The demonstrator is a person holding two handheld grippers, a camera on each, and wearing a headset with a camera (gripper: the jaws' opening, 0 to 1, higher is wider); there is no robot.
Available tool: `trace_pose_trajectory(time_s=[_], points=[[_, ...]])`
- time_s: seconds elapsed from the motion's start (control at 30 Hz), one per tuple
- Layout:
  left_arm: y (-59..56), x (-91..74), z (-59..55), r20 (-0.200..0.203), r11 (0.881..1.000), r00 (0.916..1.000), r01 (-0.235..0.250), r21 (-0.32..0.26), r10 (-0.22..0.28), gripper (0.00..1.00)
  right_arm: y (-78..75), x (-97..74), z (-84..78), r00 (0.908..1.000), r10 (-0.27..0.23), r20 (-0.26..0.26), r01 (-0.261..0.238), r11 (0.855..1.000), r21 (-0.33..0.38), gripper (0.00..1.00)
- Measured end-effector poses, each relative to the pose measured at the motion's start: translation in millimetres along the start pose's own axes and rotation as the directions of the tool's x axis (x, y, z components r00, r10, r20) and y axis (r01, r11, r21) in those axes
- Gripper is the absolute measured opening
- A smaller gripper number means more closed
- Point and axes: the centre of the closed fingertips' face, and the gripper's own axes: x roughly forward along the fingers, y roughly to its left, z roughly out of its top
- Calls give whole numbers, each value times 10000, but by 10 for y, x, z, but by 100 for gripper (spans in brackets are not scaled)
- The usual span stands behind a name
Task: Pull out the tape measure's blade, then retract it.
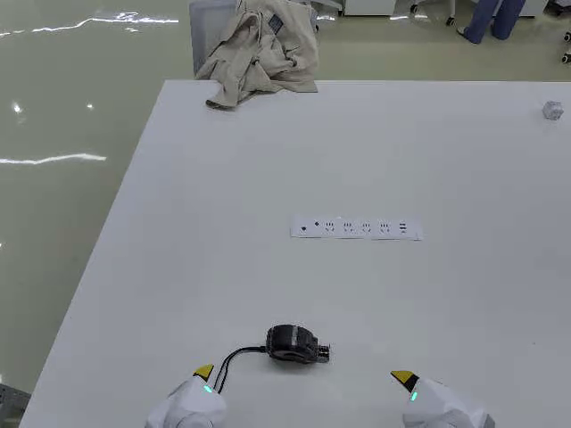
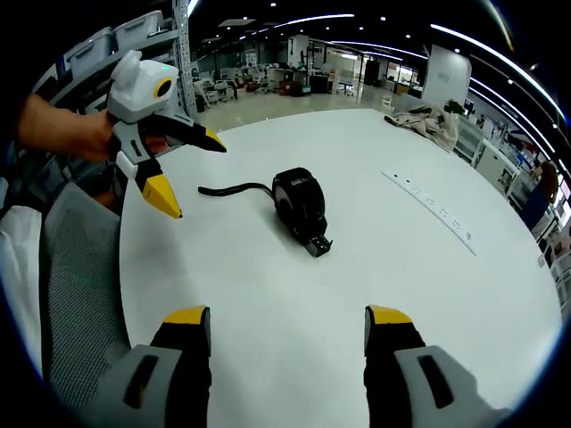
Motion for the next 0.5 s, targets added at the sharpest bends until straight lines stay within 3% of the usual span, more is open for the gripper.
trace_pose_trajectory(time_s=[0.5], points=[[-45,207,94,-50,9903,9969,780,1152,-779,91,-109,220,-4,9996,292,-3,-292,9994,-183,71]])
